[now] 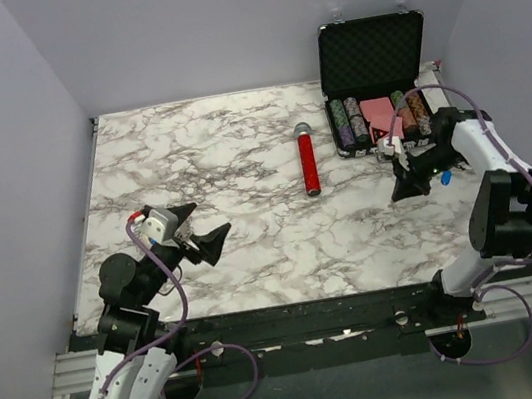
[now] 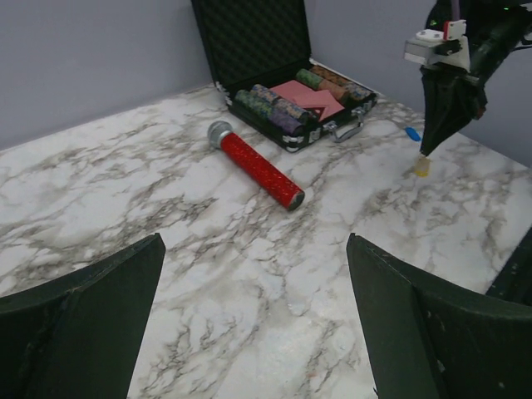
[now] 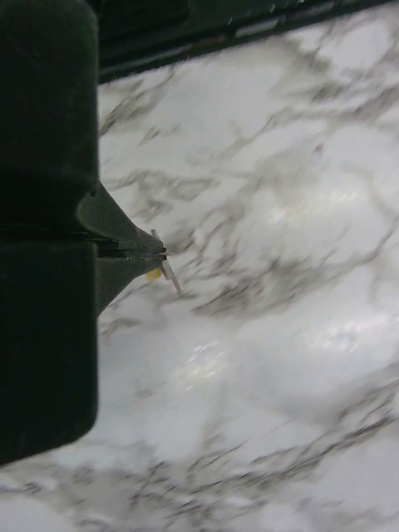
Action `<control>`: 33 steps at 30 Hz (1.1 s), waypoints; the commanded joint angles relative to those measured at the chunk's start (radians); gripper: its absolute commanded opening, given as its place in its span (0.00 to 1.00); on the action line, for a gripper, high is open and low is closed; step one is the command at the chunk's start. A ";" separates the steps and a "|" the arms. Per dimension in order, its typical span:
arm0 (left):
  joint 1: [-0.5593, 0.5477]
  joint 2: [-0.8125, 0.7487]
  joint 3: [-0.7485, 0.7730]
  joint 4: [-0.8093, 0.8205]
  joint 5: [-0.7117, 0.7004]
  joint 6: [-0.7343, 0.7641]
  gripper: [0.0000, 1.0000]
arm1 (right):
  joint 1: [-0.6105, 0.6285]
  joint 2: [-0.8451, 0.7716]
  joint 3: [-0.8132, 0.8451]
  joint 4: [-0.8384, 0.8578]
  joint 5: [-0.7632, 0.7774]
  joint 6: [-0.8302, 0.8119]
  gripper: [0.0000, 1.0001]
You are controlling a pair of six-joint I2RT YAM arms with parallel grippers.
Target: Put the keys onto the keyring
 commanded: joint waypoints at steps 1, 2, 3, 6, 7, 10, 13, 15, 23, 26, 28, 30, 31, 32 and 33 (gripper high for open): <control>-0.033 0.070 -0.004 0.115 0.228 -0.130 0.99 | 0.147 -0.144 -0.098 -0.064 -0.249 0.069 0.01; -0.062 0.086 -0.003 0.145 0.226 -0.150 0.99 | 0.189 -0.168 -0.115 -0.061 -0.300 0.079 0.01; -0.097 0.092 -0.001 0.152 0.214 -0.156 0.97 | 0.231 -0.194 -0.121 -0.053 -0.352 0.095 0.01; -0.278 0.097 -0.026 0.190 0.100 -0.133 0.91 | 0.343 -0.230 -0.121 -0.033 -0.492 0.114 0.01; -0.326 0.098 -0.038 0.214 0.061 -0.127 0.89 | 0.374 -0.231 -0.118 -0.028 -0.541 0.114 0.00; -0.452 0.136 -0.067 0.280 -0.023 -0.094 0.77 | 0.455 -0.213 -0.092 -0.066 -0.654 0.065 0.01; -0.541 0.191 -0.072 0.320 -0.092 -0.054 0.69 | 0.523 -0.169 -0.052 -0.159 -0.701 -0.036 0.00; -0.584 0.234 -0.070 0.348 -0.125 -0.028 0.63 | 0.550 -0.164 -0.045 -0.159 -0.708 -0.038 0.01; -0.686 0.379 -0.073 0.429 -0.205 0.020 0.54 | 0.621 -0.187 -0.058 -0.157 -0.716 -0.073 0.01; -0.706 0.425 -0.079 0.468 -0.206 0.016 0.50 | 0.633 -0.185 -0.063 -0.159 -0.718 -0.079 0.00; -0.713 0.448 -0.078 0.489 -0.212 0.016 0.49 | 0.638 -0.182 -0.065 -0.159 -0.718 -0.082 0.01; -0.717 0.463 -0.078 0.495 -0.212 0.016 0.49 | 0.645 -0.181 -0.068 -0.159 -0.716 -0.085 0.00; -0.719 0.466 -0.076 0.498 -0.212 0.016 0.49 | 0.646 -0.181 -0.069 -0.159 -0.716 -0.087 0.01; -0.719 0.469 -0.080 0.498 -0.214 0.016 0.49 | 0.649 -0.181 -0.071 -0.159 -0.716 -0.088 0.01; -0.719 0.471 -0.080 0.498 -0.214 0.014 0.49 | 0.649 -0.181 -0.072 -0.159 -0.718 -0.092 0.00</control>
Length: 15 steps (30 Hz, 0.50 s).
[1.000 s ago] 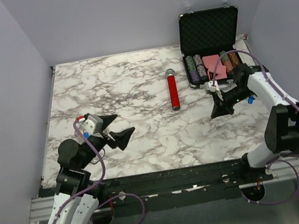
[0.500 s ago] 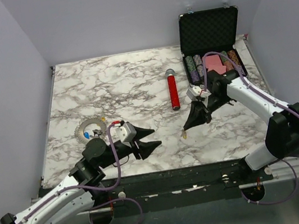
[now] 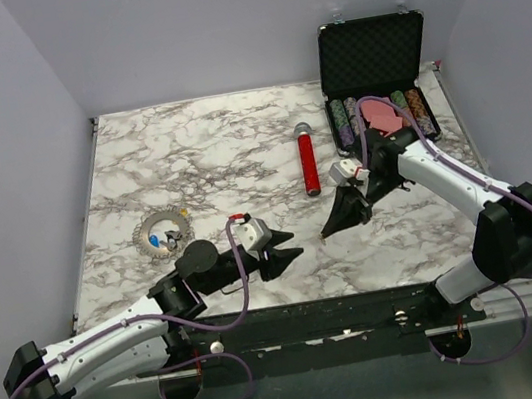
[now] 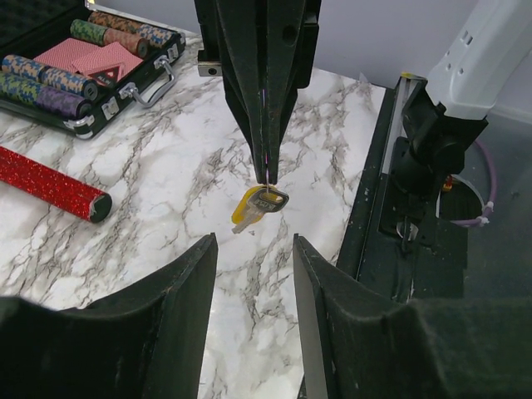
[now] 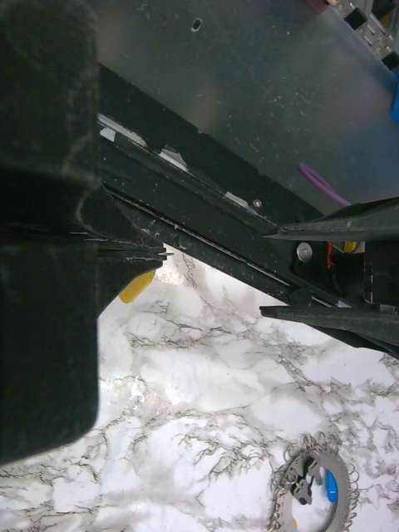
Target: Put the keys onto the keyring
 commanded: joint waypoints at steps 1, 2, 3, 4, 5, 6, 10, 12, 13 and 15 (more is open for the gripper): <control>-0.009 0.009 -0.014 0.062 -0.023 0.013 0.49 | 0.014 -0.009 -0.008 -0.087 -0.050 -0.041 0.01; -0.009 0.009 -0.017 0.064 -0.024 0.010 0.49 | 0.014 -0.011 -0.013 -0.087 -0.054 -0.050 0.01; -0.007 0.010 -0.020 0.070 -0.023 0.004 0.49 | 0.017 -0.011 -0.019 -0.087 -0.057 -0.061 0.01; -0.009 0.012 -0.024 0.075 -0.020 0.001 0.49 | 0.019 -0.014 -0.030 -0.087 -0.066 -0.076 0.01; -0.007 0.015 -0.027 0.082 -0.017 -0.007 0.49 | 0.019 -0.018 -0.040 -0.087 -0.074 -0.094 0.01; -0.009 0.017 -0.032 0.090 -0.013 -0.012 0.49 | 0.019 -0.023 -0.053 -0.087 -0.083 -0.108 0.00; -0.015 0.026 -0.038 0.105 -0.013 -0.025 0.49 | 0.022 -0.034 -0.082 -0.087 -0.105 -0.147 0.01; -0.015 0.020 -0.044 0.108 -0.018 -0.027 0.49 | 0.028 -0.041 -0.091 -0.087 -0.108 -0.164 0.01; -0.018 0.017 -0.046 0.108 -0.021 -0.027 0.49 | 0.030 -0.043 -0.094 -0.085 -0.105 -0.168 0.01; -0.018 0.006 -0.053 0.107 -0.026 -0.025 0.49 | 0.034 -0.049 -0.103 -0.085 -0.102 -0.182 0.01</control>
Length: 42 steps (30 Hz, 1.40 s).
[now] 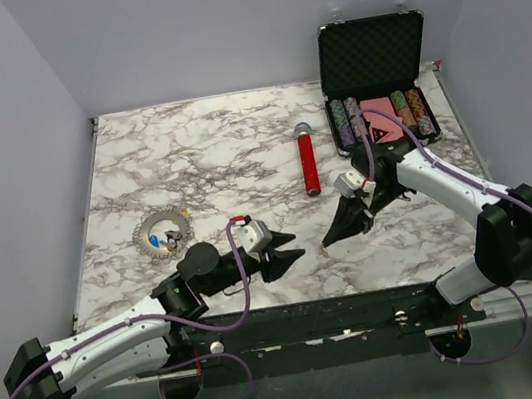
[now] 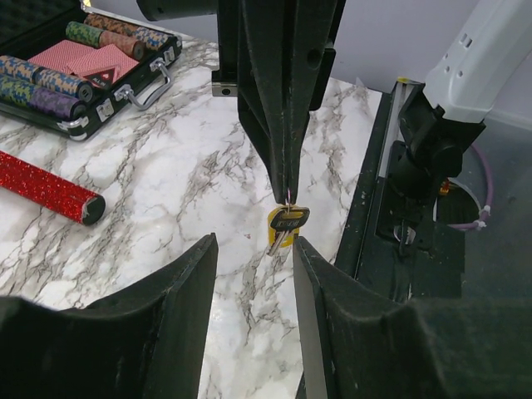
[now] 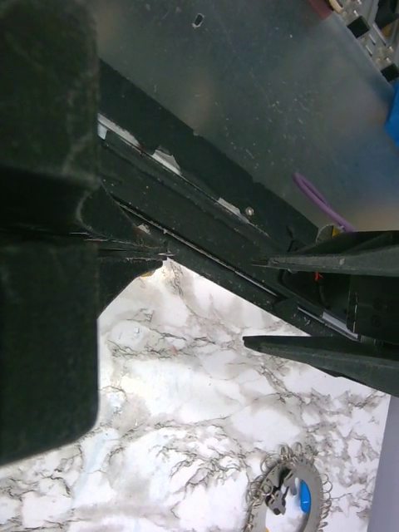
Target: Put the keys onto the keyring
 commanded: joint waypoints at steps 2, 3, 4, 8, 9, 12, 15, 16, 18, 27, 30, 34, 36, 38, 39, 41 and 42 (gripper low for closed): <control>-0.008 -0.026 -0.031 0.038 -0.025 -0.009 0.49 | 0.020 -0.043 -0.026 -0.084 -0.047 -0.073 0.01; -0.009 -0.030 -0.037 0.036 -0.027 -0.009 0.49 | 0.025 -0.049 -0.031 -0.084 -0.041 -0.081 0.01; -0.009 -0.038 -0.042 0.035 -0.028 -0.009 0.49 | 0.032 -0.053 -0.037 -0.084 -0.033 -0.085 0.01; -0.008 -0.061 -0.059 0.027 -0.037 -0.012 0.49 | 0.055 -0.072 -0.057 -0.082 0.017 -0.104 0.01; -0.008 -0.066 -0.062 0.024 -0.042 -0.012 0.49 | 0.058 -0.073 -0.063 -0.082 0.030 -0.110 0.01; -0.009 -0.086 -0.065 -0.006 -0.071 -0.006 0.50 | 0.060 -0.079 -0.071 -0.082 0.076 -0.113 0.01; -0.009 -0.125 -0.056 -0.080 -0.131 0.005 0.51 | 0.060 -0.098 -0.068 -0.028 0.203 -0.011 0.01; -0.009 -0.148 -0.049 -0.114 -0.154 0.006 0.52 | 0.060 -0.113 -0.071 0.053 0.267 0.128 0.01; -0.008 -0.194 -0.030 -0.199 -0.207 0.011 0.55 | 0.060 -0.159 -0.084 0.230 0.410 0.441 0.01; -0.008 -0.411 0.096 -0.546 -0.368 0.052 0.82 | 0.048 -0.230 -0.098 0.385 1.026 0.867 0.01; -0.006 -0.464 0.135 -0.631 -0.418 0.071 0.86 | 0.046 -0.167 -0.086 0.413 1.134 0.913 0.01; -0.008 -0.530 0.147 -0.703 -0.464 0.078 0.89 | 0.048 -0.035 -0.013 0.454 1.140 0.975 0.01; -0.006 -0.567 0.133 -0.714 -0.477 0.063 0.89 | 0.049 0.052 0.029 0.474 1.142 1.001 0.01; -0.008 -0.598 0.116 -0.715 -0.479 0.040 0.89 | 0.063 0.118 0.063 0.491 1.151 1.015 0.01; -0.006 -0.612 0.110 -0.715 -0.476 0.029 0.89 | 0.074 0.144 0.076 0.499 1.156 1.019 0.01; -0.008 -0.635 0.096 -0.720 -0.476 0.011 0.89 | 0.097 0.187 0.096 0.522 1.160 1.031 0.01; -0.006 -0.647 0.092 -0.724 -0.476 0.005 0.89 | 0.104 0.204 0.104 0.531 1.160 1.035 0.01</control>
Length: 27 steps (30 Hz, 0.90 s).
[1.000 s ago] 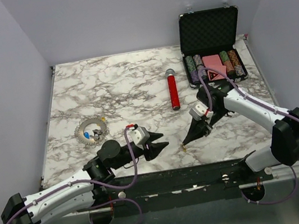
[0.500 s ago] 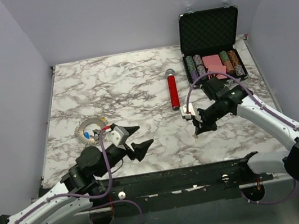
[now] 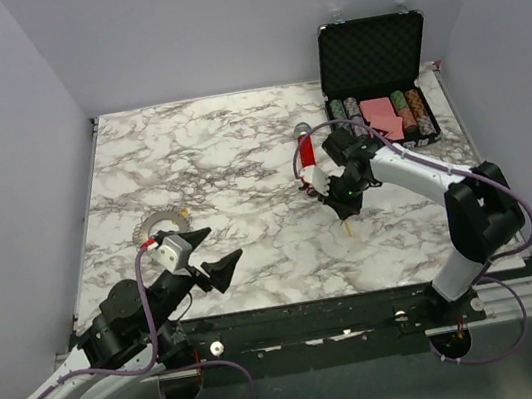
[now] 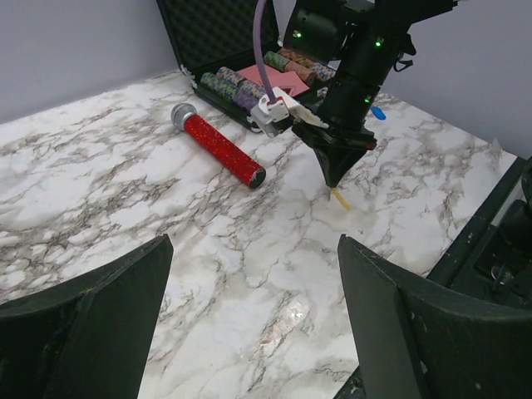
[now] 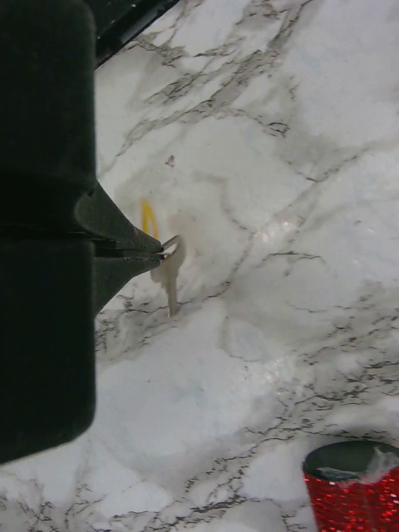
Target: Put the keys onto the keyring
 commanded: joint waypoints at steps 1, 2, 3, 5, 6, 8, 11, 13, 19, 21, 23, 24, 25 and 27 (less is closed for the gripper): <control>-0.003 -0.058 -0.033 -0.061 -0.042 -0.045 0.89 | 0.052 0.078 0.061 0.068 0.050 0.061 0.01; -0.002 -0.066 -0.039 -0.064 -0.043 -0.049 0.89 | 0.064 0.092 0.064 0.075 0.050 0.063 0.01; -0.003 -0.072 -0.041 -0.072 -0.043 -0.053 0.89 | 0.074 0.106 0.065 0.088 0.050 0.068 0.01; -0.002 -0.081 -0.044 -0.079 -0.046 -0.060 0.89 | 0.087 0.131 0.067 0.109 0.047 0.078 0.01; -0.002 -0.084 -0.046 -0.083 -0.046 -0.063 0.89 | 0.092 0.135 0.067 0.120 0.041 0.084 0.01; -0.003 -0.090 -0.050 -0.089 -0.048 -0.068 0.89 | 0.095 0.148 0.062 0.147 0.025 0.097 0.01; -0.003 -0.100 -0.059 -0.090 -0.051 -0.071 0.89 | 0.097 0.152 0.045 0.190 0.013 0.117 0.01; -0.002 -0.103 -0.059 -0.090 -0.054 -0.071 0.89 | 0.097 0.143 0.030 0.218 0.010 0.130 0.01; -0.002 -0.103 -0.064 -0.081 -0.057 -0.068 0.89 | 0.097 0.120 -0.034 0.285 -0.013 0.150 0.01; -0.003 -0.097 -0.064 -0.081 -0.056 -0.066 0.89 | 0.098 0.125 -0.048 0.299 -0.010 0.157 0.01; -0.002 -0.095 -0.064 -0.081 -0.056 -0.066 0.89 | 0.097 0.126 -0.057 0.312 -0.010 0.163 0.02; -0.002 -0.095 -0.063 -0.083 -0.056 -0.066 0.89 | 0.097 0.126 -0.059 0.315 -0.008 0.163 0.03; -0.003 -0.097 -0.064 -0.083 -0.057 -0.066 0.89 | 0.098 0.126 -0.060 0.316 -0.008 0.164 0.05; -0.003 -0.098 -0.064 -0.083 -0.059 -0.065 0.90 | 0.098 0.123 -0.061 0.315 -0.010 0.167 0.08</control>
